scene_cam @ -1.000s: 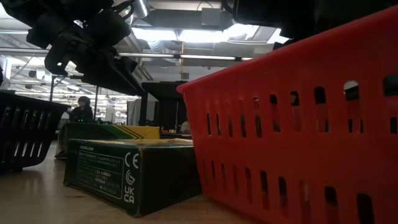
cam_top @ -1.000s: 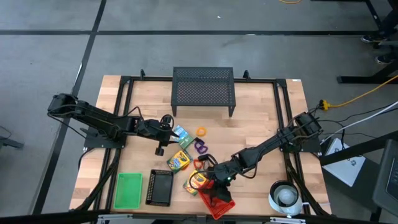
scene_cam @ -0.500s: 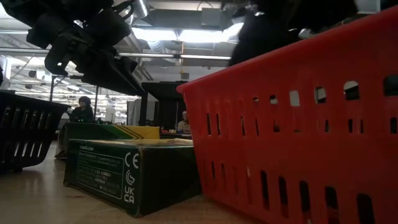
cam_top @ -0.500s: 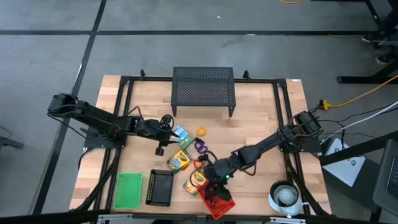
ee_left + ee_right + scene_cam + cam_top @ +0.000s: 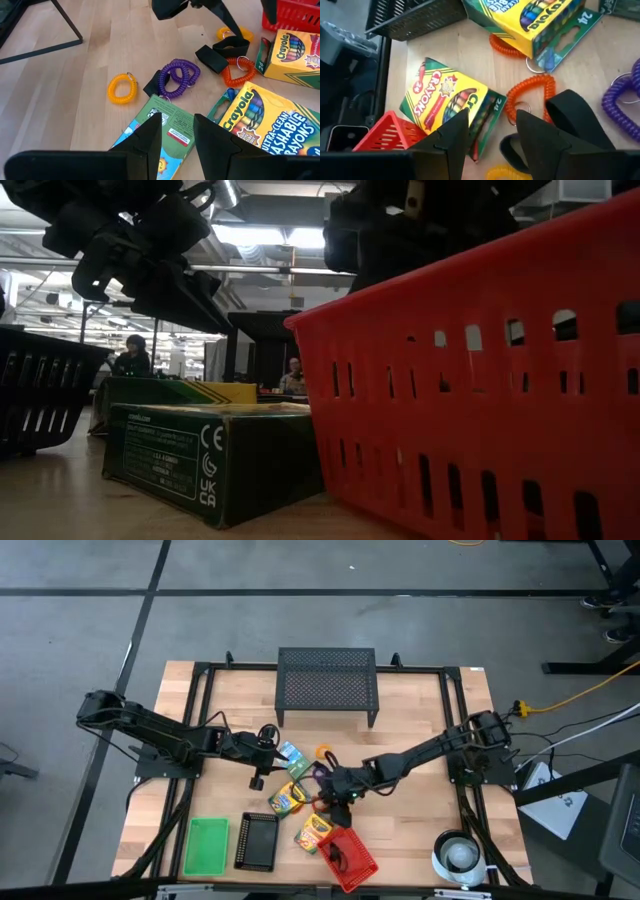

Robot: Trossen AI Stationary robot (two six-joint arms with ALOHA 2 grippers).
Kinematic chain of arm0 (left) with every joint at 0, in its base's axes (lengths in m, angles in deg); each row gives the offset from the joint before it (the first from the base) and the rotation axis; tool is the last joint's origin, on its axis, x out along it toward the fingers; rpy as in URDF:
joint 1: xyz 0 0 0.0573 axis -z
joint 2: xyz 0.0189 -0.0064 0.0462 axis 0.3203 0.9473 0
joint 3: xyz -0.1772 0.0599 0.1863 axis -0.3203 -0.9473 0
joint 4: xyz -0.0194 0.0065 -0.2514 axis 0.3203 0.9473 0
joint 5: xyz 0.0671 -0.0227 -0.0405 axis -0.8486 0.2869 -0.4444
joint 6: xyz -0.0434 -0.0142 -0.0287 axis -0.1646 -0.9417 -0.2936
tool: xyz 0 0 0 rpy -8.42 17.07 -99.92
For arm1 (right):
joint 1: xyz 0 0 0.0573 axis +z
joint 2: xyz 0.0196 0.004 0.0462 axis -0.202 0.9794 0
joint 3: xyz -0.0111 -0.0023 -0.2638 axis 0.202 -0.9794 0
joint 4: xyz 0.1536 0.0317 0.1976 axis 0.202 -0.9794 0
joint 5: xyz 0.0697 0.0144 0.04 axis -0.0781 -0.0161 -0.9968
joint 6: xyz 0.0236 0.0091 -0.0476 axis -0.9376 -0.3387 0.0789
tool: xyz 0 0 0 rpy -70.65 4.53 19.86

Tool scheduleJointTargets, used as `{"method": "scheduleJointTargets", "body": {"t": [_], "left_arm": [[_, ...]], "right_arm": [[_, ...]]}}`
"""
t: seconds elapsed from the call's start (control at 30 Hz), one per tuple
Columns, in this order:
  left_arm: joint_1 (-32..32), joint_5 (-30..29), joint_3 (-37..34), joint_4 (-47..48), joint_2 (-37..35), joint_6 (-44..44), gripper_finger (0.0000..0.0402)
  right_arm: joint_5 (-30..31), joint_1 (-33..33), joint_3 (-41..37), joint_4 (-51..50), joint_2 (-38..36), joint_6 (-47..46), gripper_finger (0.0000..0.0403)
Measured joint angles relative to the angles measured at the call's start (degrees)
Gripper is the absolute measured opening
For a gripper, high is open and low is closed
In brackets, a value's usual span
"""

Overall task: Pick & Place Office Desk Supplies
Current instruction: Put the black rubber band into the red bin

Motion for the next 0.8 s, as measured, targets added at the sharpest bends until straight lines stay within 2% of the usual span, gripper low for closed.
{"method": "scheduleJointTargets", "body": {"t": [0.2,0.53,0.8], "left_arm": [[0.00,0.00,0.00,0.02,0.00,0.02,0.0111],[0.00,-0.02,0.00,0.04,0.00,0.07,0.0111],[0.00,-0.02,0.00,0.39,0.00,0.20,0.0111]], "right_arm": [[0.37,-0.08,0.00,0.04,0.00,1.69,0.0166],[6.22,-0.87,0.00,-1.71,0.00,3.36,0.0166],[6.42,-1.11,0.00,-3.74,0.45,3.41,0.0166]]}}
